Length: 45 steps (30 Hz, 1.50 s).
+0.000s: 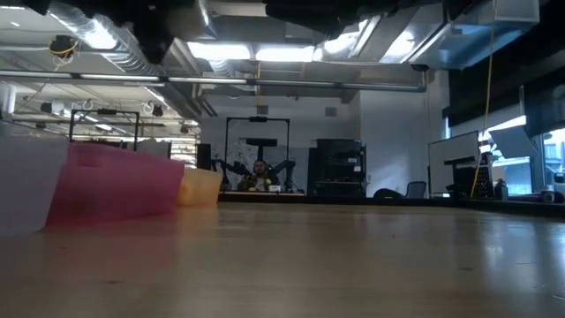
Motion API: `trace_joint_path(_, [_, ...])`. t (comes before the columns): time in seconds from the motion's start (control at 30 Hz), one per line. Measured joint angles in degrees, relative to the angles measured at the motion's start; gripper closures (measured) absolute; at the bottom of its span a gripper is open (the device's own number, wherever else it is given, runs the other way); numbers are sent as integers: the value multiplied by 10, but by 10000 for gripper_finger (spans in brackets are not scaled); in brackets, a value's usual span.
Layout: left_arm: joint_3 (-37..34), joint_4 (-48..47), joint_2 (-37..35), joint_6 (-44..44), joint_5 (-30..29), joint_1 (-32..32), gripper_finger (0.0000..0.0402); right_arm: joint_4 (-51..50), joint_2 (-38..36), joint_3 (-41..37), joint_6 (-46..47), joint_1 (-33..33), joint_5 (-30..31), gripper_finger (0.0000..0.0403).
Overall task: Sort produce into baskets
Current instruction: Put the garlic into the transparent bin, then put the lemon into the yellow bin
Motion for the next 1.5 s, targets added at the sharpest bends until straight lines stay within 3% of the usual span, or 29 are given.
trace_joint_path(0.13, [0, -51, -15, -68, 81, -43, 263, 0, 0, 0, 0, 0, 0, 237])
trace_joint_path(0.23, [0, -88, -12, -124, 109, -86, 263, 0, 0, 0, 1, 0, 5, 237])
trace_joint_path(0.47, [0, -150, 12, -280, 107, -186, 263, -2, 0, 0, 12, 0, 10, 237])
trace_joint_path(0.63, [0, -170, 56, -306, 55, -229, 263, -2, 0, 0, 12, 0, 10, 237])
trace_joint_path(0.87, [0, -163, 135, -309, 44, -250, 263, -3, 0, 0, 13, 0, 10, 237])
trace_joint_path(1.07, [0, -187, 176, -361, 43, -241, 246, -3, 0, 0, 15, 0, 10, 237])
trace_joint_path(1.33, [0, -212, 175, -390, 43, -241, 182, -3, 0, 0, 15, 0, 10, 237])
trace_joint_path(1.5, [0, -210, 149, -367, 47, -241, 168, -3, 0, 0, 15, 0, 10, 237])
